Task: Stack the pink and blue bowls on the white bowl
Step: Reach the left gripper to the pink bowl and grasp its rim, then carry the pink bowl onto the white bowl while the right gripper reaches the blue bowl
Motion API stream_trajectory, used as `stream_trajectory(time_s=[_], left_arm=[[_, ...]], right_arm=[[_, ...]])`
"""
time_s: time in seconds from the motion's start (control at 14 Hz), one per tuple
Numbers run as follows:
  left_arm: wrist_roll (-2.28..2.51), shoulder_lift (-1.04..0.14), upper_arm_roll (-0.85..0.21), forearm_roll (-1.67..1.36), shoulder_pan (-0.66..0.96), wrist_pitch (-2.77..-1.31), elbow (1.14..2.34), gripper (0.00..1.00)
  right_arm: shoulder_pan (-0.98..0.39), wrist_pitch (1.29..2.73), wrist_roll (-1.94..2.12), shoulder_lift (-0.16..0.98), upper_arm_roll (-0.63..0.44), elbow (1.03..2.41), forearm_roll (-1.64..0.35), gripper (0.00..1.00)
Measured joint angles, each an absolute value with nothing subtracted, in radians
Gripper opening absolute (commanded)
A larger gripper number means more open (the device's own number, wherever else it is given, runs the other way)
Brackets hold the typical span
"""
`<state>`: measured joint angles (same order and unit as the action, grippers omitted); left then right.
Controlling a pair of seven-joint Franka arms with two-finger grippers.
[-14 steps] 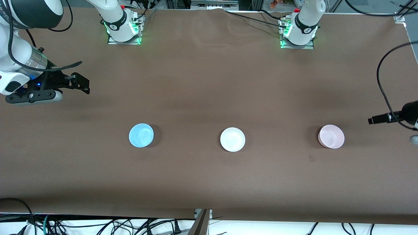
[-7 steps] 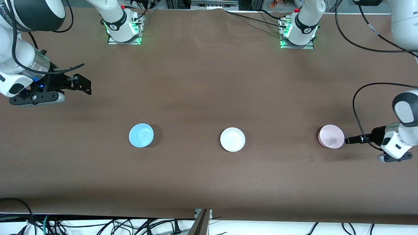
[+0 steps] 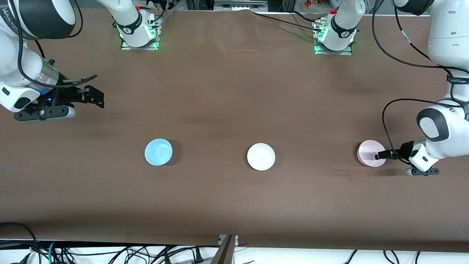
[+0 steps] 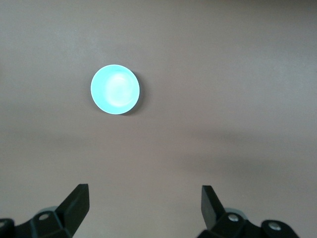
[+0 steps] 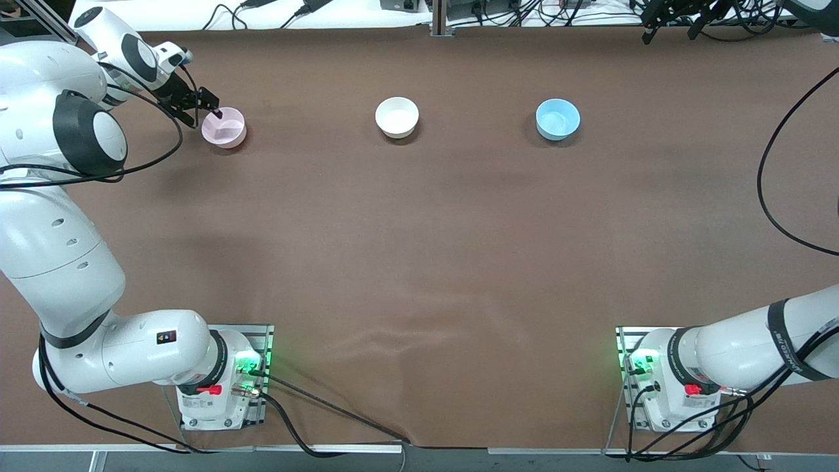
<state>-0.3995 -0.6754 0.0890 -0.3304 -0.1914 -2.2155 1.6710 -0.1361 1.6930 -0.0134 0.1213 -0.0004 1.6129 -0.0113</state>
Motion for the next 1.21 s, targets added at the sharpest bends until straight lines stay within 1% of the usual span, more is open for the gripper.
stream_trajectory(time_s=[0.07,0.14,0.21,0.43,0.5,1.0,1.21], left_arm=[[-0.403,-0.675,0.094,-0.331,-0.192,-2.215,1.676,0.62],[-0.404,-0.675,0.098,-0.331,-0.192,-2.215,1.680,0.48],[-0.405,-0.675,0.101,-0.331,-0.192,-2.215,1.682,0.39],[-0.407,-0.675,0.101,-0.331,-0.191,-2.215,1.682,0.02],[-0.408,-0.675,0.101,-0.331,-0.191,-2.215,1.682,0.00],[-0.409,-0.657,0.097,-0.378,-0.176,-2.184,1.675,0.00],[-0.374,-0.621,0.077,-0.415,-0.130,-2.094,1.627,0.00]], right_arm=[[-0.136,1.696,-0.013,0.125,-0.001,1.612,-0.011,1.00],[-0.136,1.696,-0.013,0.127,-0.001,1.612,-0.011,1.00],[-0.136,1.696,-0.013,0.127,-0.001,1.611,-0.011,1.00],[-0.136,1.697,-0.013,0.127,-0.001,1.608,-0.011,1.00],[-0.136,1.697,-0.013,0.127,-0.001,1.608,-0.011,1.00],[-0.136,1.704,-0.013,0.144,-0.001,1.608,-0.011,1.00],[-0.136,1.728,-0.013,0.171,-0.001,1.608,-0.011,1.00]])
